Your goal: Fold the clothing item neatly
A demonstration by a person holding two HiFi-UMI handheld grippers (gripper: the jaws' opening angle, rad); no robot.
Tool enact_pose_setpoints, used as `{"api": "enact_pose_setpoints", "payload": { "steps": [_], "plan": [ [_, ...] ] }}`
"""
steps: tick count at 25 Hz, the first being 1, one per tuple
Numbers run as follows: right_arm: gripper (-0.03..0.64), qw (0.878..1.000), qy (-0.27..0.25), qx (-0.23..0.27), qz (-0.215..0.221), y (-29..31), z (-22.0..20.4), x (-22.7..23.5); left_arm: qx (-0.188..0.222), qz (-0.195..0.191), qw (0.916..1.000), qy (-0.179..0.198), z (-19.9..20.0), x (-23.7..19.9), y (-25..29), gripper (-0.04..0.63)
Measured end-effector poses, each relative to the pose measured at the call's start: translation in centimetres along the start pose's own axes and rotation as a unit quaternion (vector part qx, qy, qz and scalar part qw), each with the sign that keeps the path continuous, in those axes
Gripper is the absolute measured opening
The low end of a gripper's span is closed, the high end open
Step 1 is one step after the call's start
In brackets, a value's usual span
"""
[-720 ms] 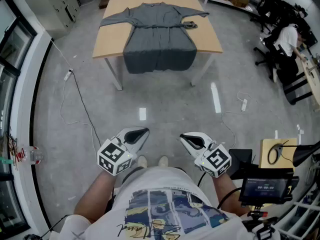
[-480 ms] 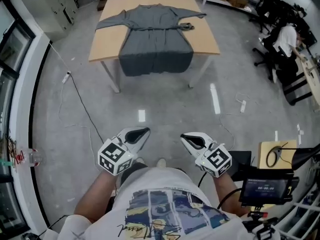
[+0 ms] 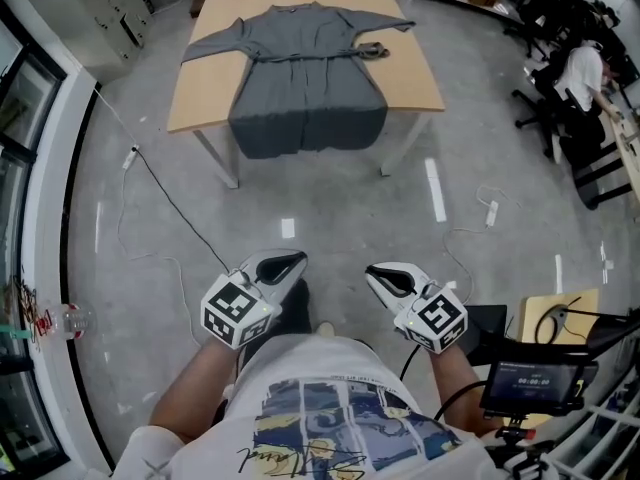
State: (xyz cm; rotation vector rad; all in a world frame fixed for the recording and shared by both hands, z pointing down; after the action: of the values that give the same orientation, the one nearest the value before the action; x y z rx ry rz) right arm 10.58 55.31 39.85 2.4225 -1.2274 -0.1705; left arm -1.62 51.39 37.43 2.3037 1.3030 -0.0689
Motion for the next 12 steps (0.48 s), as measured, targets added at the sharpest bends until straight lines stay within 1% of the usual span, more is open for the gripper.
{"api": "enact_pose_setpoints", "payload": {
  "steps": [3, 7, 12],
  "plan": [
    [0.018, 1.000, 0.003, -0.006, -0.006, 2.0, 0.5, 2.5, 0.006, -0.003, 1.0000, -0.004, 1.0, -3.0, 1.4, 0.006],
    [0.029, 1.000, 0.006, -0.011, -0.023, 5.1, 3.0, 6.1, 0.011, -0.004, 0.9999, -0.008, 3.4, -8.1, 3.0, 0.006],
    [0.042, 0.999, 0.008, -0.025, -0.039, 8.8, 5.6, 11.2, 0.012, -0.010, 0.9999, 0.003, 6.9, -13.6, 5.1, 0.006]
  ]
}}
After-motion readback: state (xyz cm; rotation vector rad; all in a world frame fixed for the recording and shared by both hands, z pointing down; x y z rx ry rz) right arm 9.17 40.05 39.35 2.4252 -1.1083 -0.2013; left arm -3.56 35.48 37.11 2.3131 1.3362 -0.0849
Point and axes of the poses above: the fingertips, and each gripper's own axes: y forward along the fingers, x to its right, z out of its top, the point moved 1 cm from there along -y, backward along the fingers, and after that the axes turned 4 degrees about -y, right-handed, at the moved point
